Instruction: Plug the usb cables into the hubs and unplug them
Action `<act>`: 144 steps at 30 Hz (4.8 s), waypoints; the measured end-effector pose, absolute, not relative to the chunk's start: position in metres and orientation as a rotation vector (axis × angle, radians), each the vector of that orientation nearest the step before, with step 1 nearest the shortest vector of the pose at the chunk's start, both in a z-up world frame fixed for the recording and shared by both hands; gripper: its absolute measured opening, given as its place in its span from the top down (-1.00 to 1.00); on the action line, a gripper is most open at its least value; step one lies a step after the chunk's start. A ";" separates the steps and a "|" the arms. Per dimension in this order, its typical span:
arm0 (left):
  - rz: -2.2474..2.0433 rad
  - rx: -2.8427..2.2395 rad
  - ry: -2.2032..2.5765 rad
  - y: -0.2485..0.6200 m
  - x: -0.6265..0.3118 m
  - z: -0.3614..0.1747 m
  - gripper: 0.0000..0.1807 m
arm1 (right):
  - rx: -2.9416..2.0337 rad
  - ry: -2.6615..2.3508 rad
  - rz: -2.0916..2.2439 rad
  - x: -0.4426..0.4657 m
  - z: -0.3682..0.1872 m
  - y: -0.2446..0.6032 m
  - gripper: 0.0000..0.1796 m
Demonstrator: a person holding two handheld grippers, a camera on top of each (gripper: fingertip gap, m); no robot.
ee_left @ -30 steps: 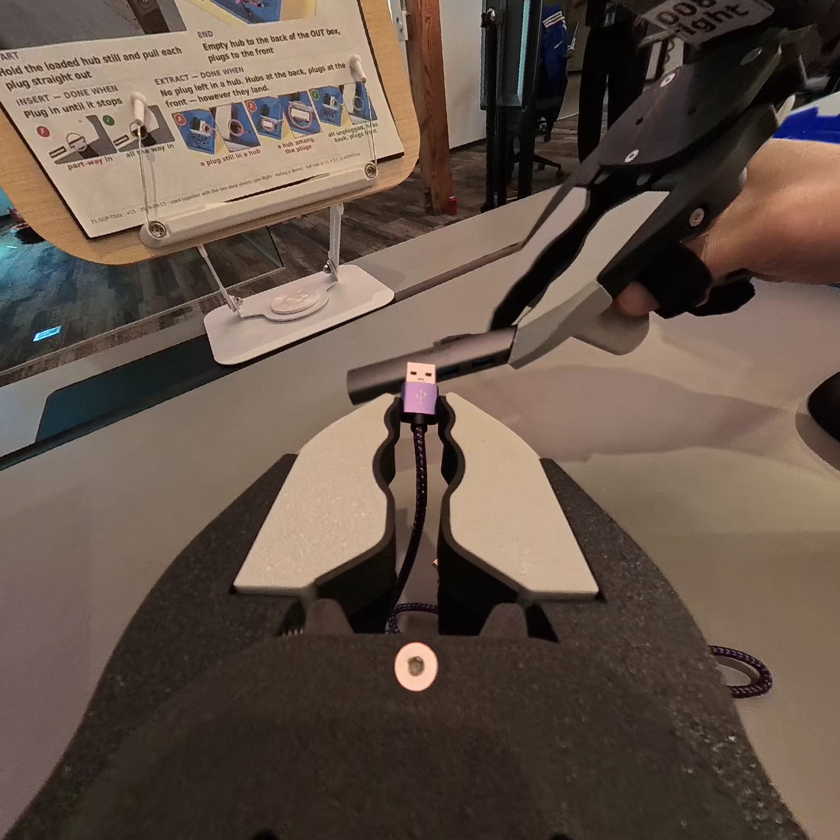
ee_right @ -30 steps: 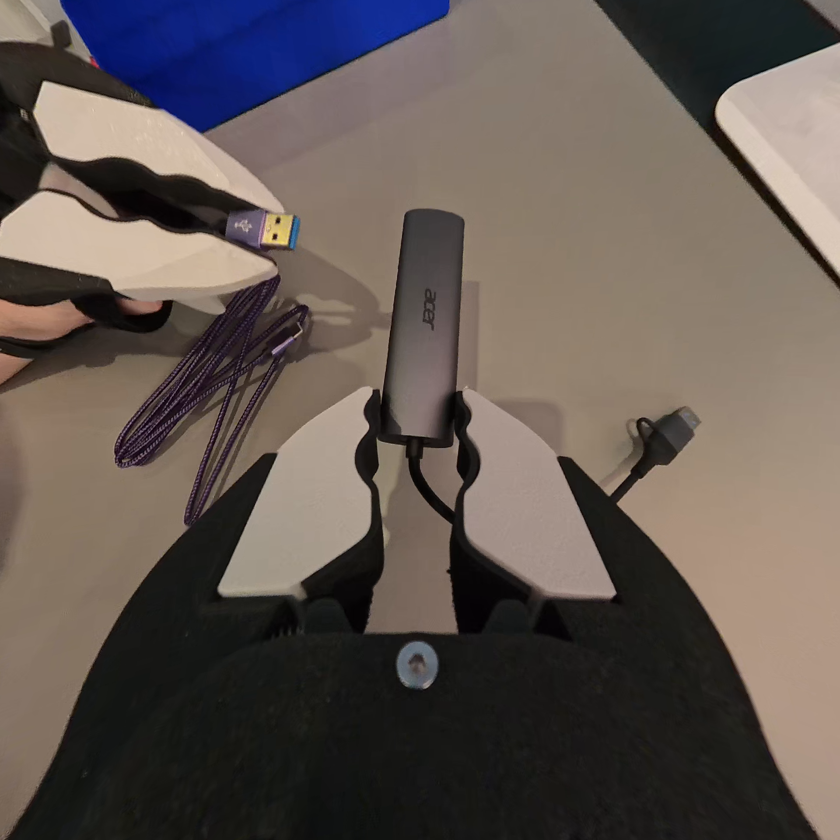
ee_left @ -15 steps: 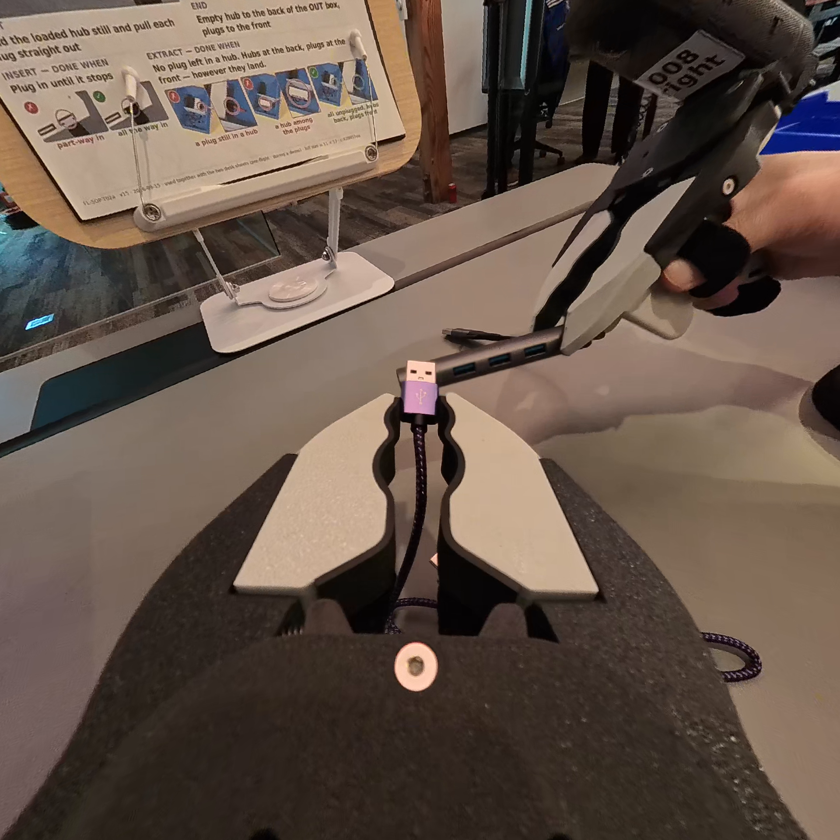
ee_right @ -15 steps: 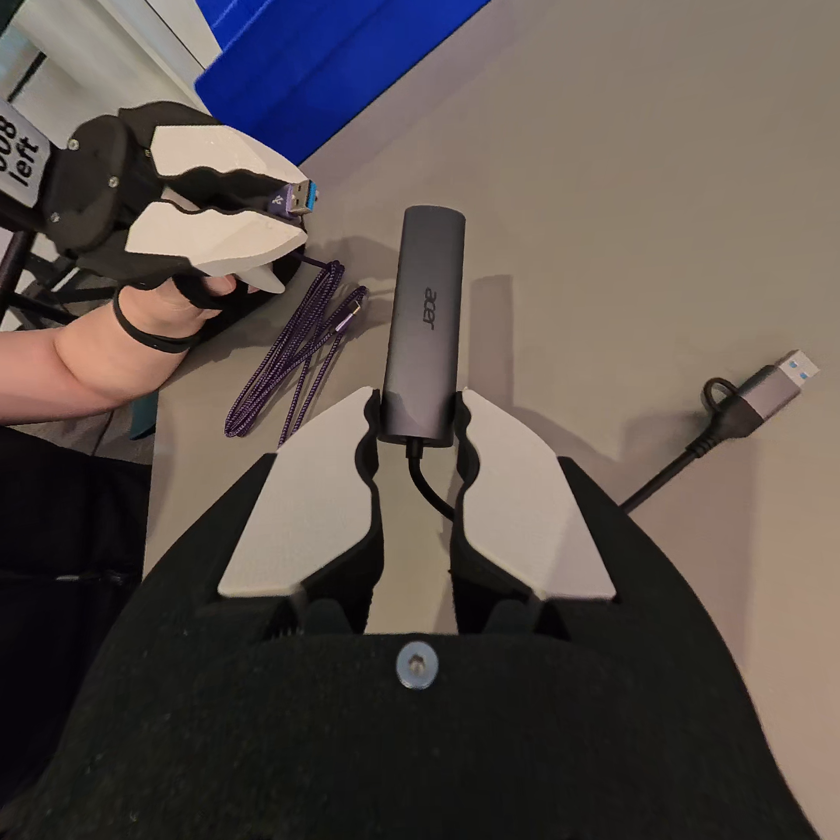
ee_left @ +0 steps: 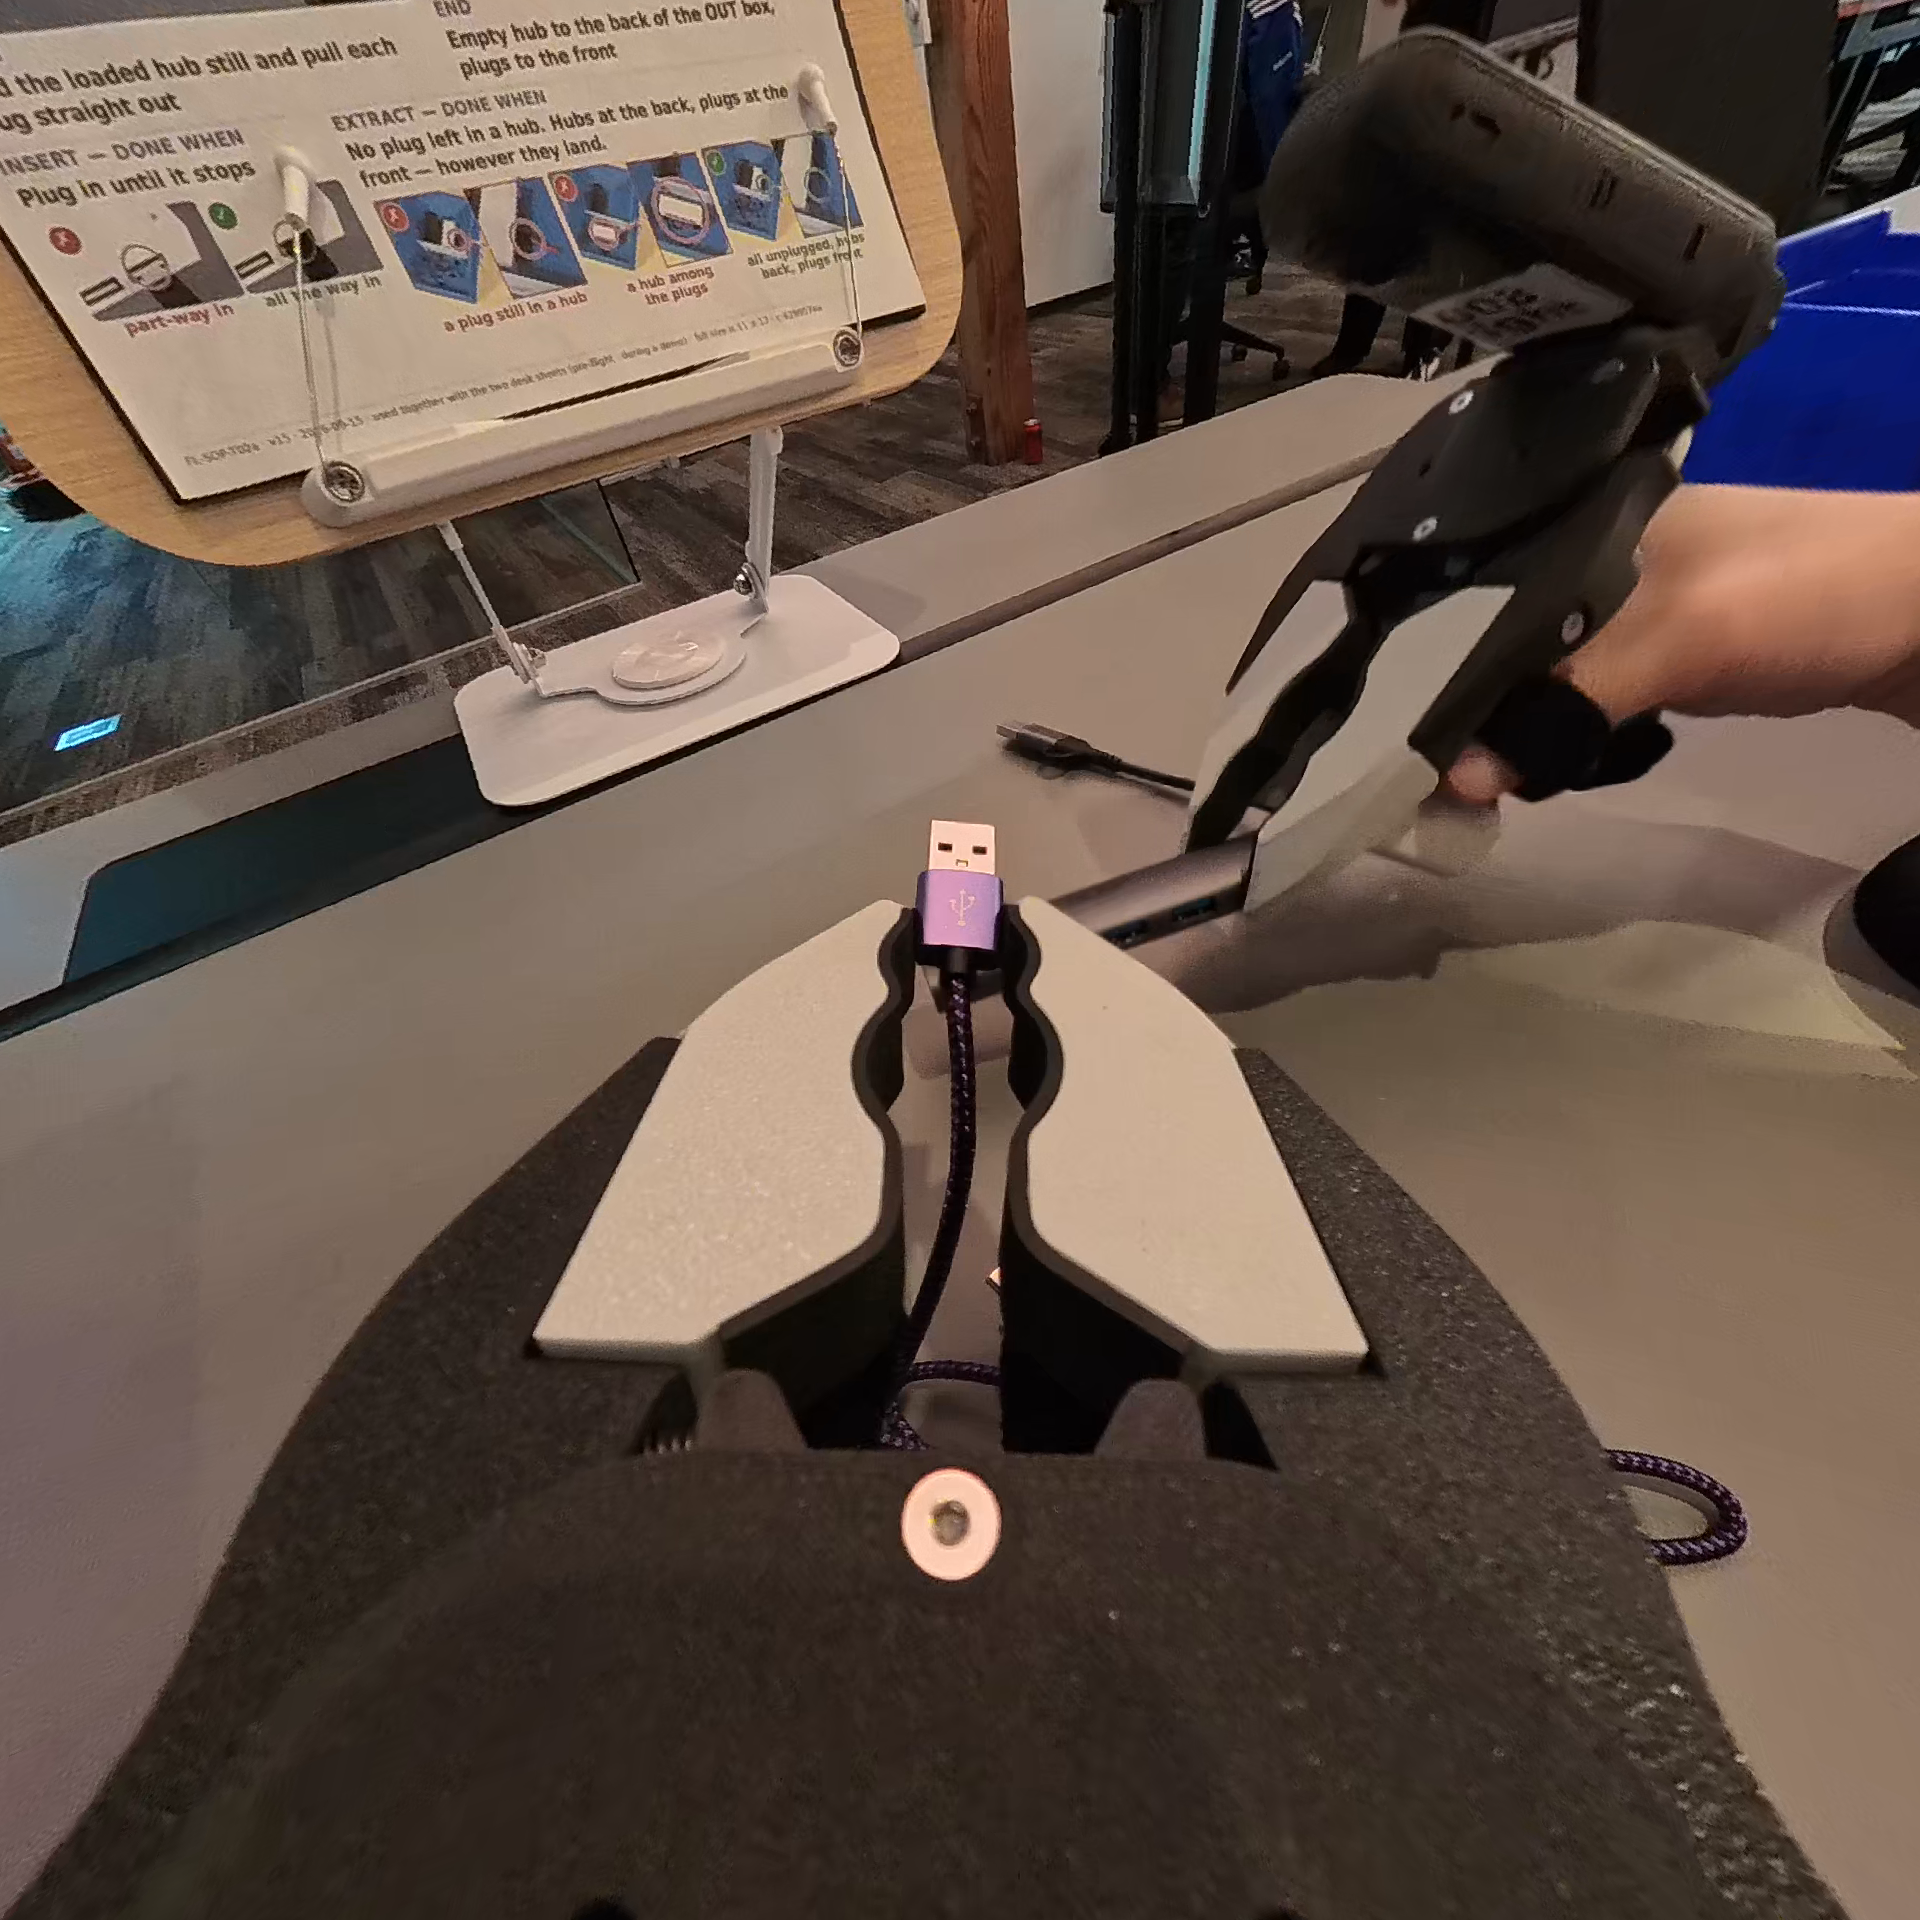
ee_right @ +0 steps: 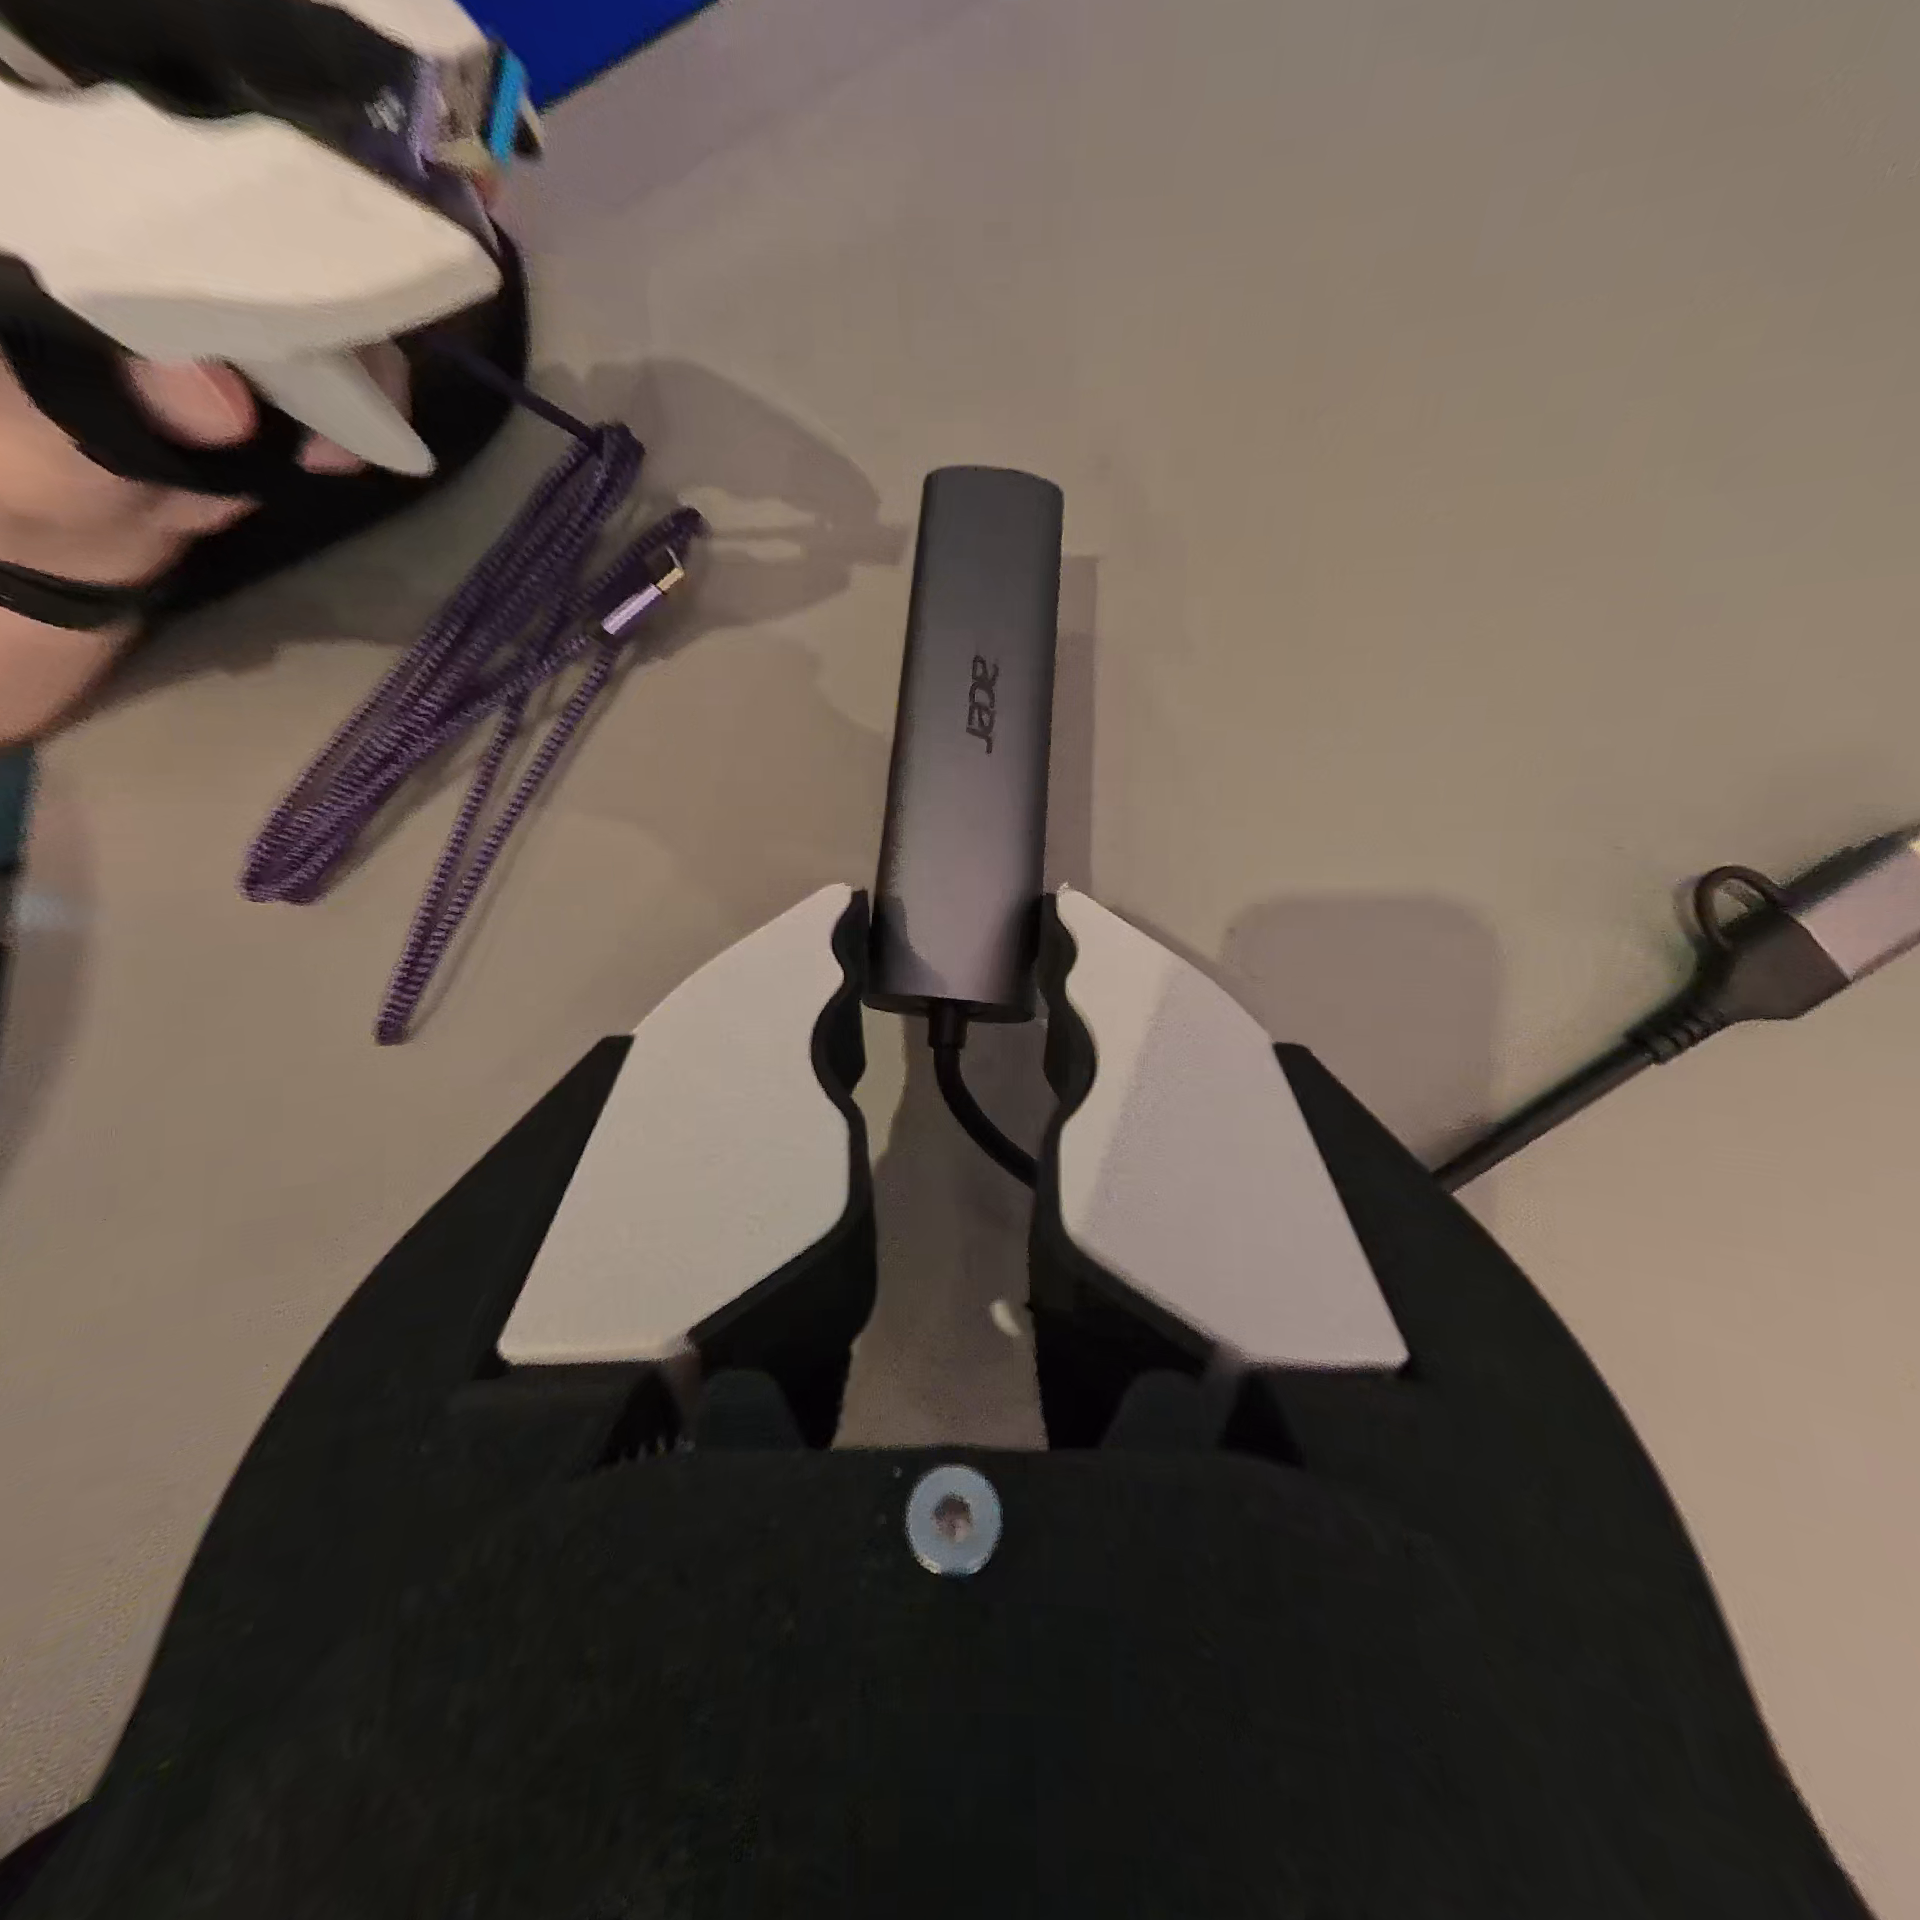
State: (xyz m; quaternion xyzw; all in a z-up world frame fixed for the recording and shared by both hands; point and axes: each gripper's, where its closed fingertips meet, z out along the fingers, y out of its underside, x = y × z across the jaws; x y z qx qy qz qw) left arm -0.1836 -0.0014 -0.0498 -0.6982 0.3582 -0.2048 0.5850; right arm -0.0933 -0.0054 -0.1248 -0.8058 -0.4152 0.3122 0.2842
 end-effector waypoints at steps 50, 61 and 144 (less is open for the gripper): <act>-0.449 -1.693 0.871 -0.003 -0.175 -0.070 0.83 | -2.097 -0.829 0.739 -0.123 -0.077 0.004 0.66; -0.433 -1.777 0.812 0.006 -0.180 -0.082 0.83 | -2.139 -0.860 0.418 -0.129 -0.087 0.008 0.66; -0.519 -1.874 0.748 0.011 -0.184 -0.094 0.83 | -2.129 -0.817 0.682 -0.153 -0.099 0.001 0.66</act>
